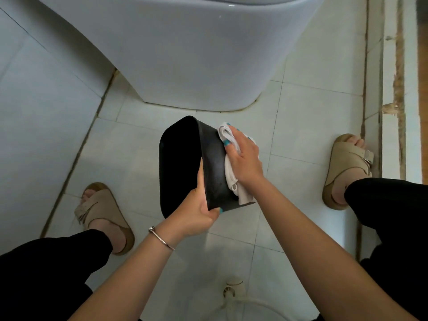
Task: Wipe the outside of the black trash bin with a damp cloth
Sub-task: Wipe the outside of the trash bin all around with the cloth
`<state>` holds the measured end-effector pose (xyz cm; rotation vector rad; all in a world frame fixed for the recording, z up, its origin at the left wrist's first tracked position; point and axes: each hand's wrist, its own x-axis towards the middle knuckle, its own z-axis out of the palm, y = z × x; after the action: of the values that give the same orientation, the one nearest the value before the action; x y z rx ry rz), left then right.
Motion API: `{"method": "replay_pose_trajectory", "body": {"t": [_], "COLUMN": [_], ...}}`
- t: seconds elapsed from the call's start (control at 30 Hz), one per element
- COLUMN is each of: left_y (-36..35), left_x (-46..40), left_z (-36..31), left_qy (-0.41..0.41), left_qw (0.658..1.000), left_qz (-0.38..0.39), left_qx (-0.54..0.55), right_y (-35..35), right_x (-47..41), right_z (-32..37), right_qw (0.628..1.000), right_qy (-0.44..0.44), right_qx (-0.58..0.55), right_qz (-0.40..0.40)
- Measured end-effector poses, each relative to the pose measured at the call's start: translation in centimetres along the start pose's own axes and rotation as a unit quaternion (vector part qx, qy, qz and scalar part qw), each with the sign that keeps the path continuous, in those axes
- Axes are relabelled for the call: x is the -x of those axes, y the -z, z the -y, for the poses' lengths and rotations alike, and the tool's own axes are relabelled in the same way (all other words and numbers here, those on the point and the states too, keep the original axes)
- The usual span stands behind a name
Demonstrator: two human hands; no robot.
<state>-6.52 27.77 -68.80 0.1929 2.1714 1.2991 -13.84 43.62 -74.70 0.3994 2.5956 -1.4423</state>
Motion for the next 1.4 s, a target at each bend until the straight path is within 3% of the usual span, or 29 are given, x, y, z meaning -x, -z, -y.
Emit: {"method": "replay_pose_trajectory", "body": {"t": [0.2,0.47,0.73,0.8,0.87,0.93,1.07,1.13,1.4], "left_y": [-0.1,0.1,4.0,5.0,6.1,7.2,9.1,9.4,9.1], "left_x": [0.5,-0.1,-4.9,-6.4,-7.5,-8.5,-10.0,-10.2,-9.8], "left_z": [-1.0,-2.3,-3.6,-4.3,-4.6,-4.6,-3.6,-3.4,-2.0], "left_qy": [0.031,-0.045,-0.03,-0.046,-0.1,-0.143,-0.2,-0.212,-0.199], "left_qw": [0.997,0.989,0.97,0.94,0.888,0.87,0.873,0.894,0.938], "left_qz": [-0.055,-0.137,-0.169,-0.205,-0.232,-0.212,-0.126,-0.091,-0.126], "left_qx": [-0.044,-0.028,-0.172,-0.268,-0.385,-0.422,-0.427,-0.384,-0.254], "right_y": [0.3,0.5,0.3,0.3,0.1,-0.2,-0.2,-0.1,-0.3], "right_x": [-1.0,-1.1,-0.6,-0.5,-0.2,-0.1,-0.1,-0.1,0.8], "right_z": [-3.7,-3.9,-3.6,-3.8,-4.3,-4.6,-3.9,-3.8,-2.6], "right_qw": [0.999,0.999,0.997,0.995,0.994,0.994,0.996,0.997,0.998], "right_qy": [-0.035,-0.022,-0.059,-0.068,-0.069,-0.064,-0.075,-0.071,-0.058], "right_qx": [-0.03,-0.044,-0.044,-0.064,-0.076,-0.079,-0.052,-0.04,-0.028], "right_qz": [-0.013,-0.011,-0.017,-0.031,-0.048,-0.052,-0.026,-0.018,0.005]}}
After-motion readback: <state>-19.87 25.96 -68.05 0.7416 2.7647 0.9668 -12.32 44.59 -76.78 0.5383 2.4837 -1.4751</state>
